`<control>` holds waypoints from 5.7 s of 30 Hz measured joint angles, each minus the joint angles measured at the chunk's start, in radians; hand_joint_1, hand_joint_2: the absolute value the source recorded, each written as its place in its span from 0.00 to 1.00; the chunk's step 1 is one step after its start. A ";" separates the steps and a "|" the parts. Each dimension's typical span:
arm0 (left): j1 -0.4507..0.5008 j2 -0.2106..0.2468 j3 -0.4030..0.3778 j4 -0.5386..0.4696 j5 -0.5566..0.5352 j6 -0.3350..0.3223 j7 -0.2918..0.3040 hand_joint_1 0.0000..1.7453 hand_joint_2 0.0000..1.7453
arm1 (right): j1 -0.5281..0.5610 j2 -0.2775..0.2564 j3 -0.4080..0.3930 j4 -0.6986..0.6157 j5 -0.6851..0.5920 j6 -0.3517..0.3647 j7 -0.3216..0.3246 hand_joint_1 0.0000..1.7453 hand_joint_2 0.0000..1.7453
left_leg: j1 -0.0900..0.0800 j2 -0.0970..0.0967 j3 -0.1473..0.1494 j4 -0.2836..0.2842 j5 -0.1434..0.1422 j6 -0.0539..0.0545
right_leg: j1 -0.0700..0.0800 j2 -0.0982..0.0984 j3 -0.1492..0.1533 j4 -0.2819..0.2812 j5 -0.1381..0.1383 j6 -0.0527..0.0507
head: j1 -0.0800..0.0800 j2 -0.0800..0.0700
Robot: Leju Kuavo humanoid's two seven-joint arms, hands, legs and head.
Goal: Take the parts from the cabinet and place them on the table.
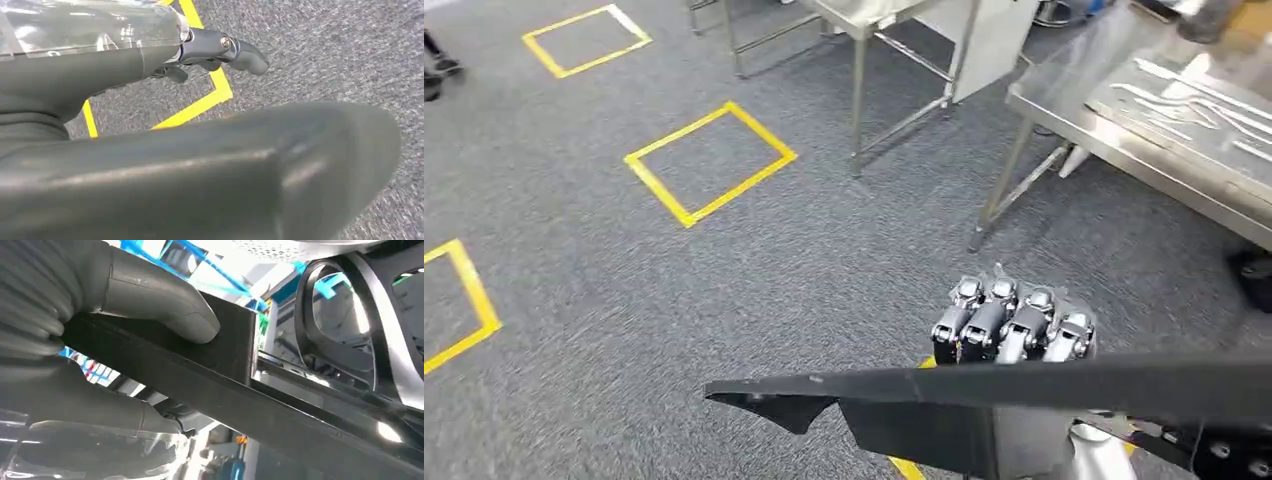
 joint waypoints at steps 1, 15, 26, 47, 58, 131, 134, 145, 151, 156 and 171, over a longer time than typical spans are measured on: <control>-0.001 0.000 0.000 0.000 -0.001 -0.001 0.006 0.00 0.00 | 0.000 0.000 -0.002 0.003 0.002 0.004 0.000 1.00 1.00 | 0.003 -0.003 0.034 -0.079 0.052 -0.001 | -0.002 0.013 0.002 0.003 -0.002 0.004 | 0.000 0.000; -0.005 0.017 0.001 0.000 -0.001 -0.013 -0.008 0.00 0.00 | 0.004 0.034 -0.110 0.078 0.025 0.114 -0.025 1.00 1.00 | -0.003 0.031 0.113 -0.263 0.110 0.049 | -0.010 -0.034 -0.158 0.305 -0.108 0.054 | 0.000 0.000; -0.016 0.022 0.000 0.000 -0.005 -0.051 -0.048 0.00 0.00 | -0.011 0.054 -0.141 0.059 0.016 0.111 -0.004 1.00 1.00 | -0.005 0.013 0.083 -0.146 0.017 0.014 | 0.006 -0.050 0.001 -0.010 0.009 0.001 | 0.000 0.000; -0.001 0.016 -0.003 0.000 -0.021 -0.075 -0.010 0.00 0.00 | 0.078 0.038 -0.099 -0.006 0.076 -0.008 0.019 1.00 1.00 | 0.004 0.047 0.108 -0.248 0.102 0.047 | -0.007 -0.041 -0.099 0.198 -0.051 0.052 | 0.000 0.000; 0.001 0.005 -0.005 0.000 -0.019 -0.095 -0.016 0.00 0.00 | 0.094 0.021 -0.060 0.001 0.074 -0.045 0.004 1.00 1.00 | 0.002 0.001 0.024 -0.027 -0.029 0.010 | 0.004 -0.032 0.008 -0.009 0.005 0.006 | 0.000 0.000; 0.002 -0.005 -0.024 0.000 -0.023 -0.215 -0.061 0.00 0.00 | 0.101 0.024 -0.058 0.040 0.112 -0.093 0.010 1.00 1.00 | 0.007 -0.008 0.061 -0.247 0.147 0.041 | -0.001 -0.032 0.102 -0.003 -0.095 0.054 | 0.000 0.000; -0.001 -0.005 -0.024 0.000 -0.021 -0.214 -0.061 0.00 0.00 | 0.093 0.024 -0.057 0.040 0.128 -0.108 0.023 1.00 1.00 | 0.008 -0.010 0.072 -0.252 0.136 0.051 | -0.009 -0.035 -0.013 0.186 -0.162 0.070 | 0.000 0.000; 0.002 -0.005 -0.023 0.000 -0.014 -0.212 -0.064 0.00 0.00 | 0.097 0.009 -0.051 0.062 0.164 -0.126 0.041 1.00 1.00 | 0.019 -0.074 0.122 -0.270 0.097 0.005 | -0.008 -0.003 -0.025 0.016 0.006 0.042 | 0.000 0.000; 0.000 -0.005 -0.024 0.000 -0.014 -0.212 -0.065 0.00 0.00 | 0.100 0.007 -0.049 0.072 0.164 -0.126 0.036 1.00 1.00 | 0.015 -0.021 -0.035 0.031 -0.018 -0.001 | -0.002 -0.039 0.026 -0.015 -0.010 0.008 | 0.000 0.000; 0.002 -0.003 -0.024 0.000 -0.017 -0.214 -0.068 0.00 0.00 | 0.097 0.007 -0.049 0.077 0.146 -0.126 0.037 1.00 1.00 | 0.001 -0.011 0.069 -0.235 0.150 0.031 | 0.006 -0.044 0.063 -0.009 -0.045 0.009 | 0.000 0.000; 0.002 -0.002 -0.024 0.000 -0.031 -0.215 -0.079 0.00 0.00 | 0.096 0.005 -0.046 0.073 0.143 -0.137 0.035 1.00 1.00 | 0.017 -0.020 0.170 -0.286 0.079 0.027 | -0.035 -0.041 -0.048 0.025 0.059 0.082 | 0.000 0.000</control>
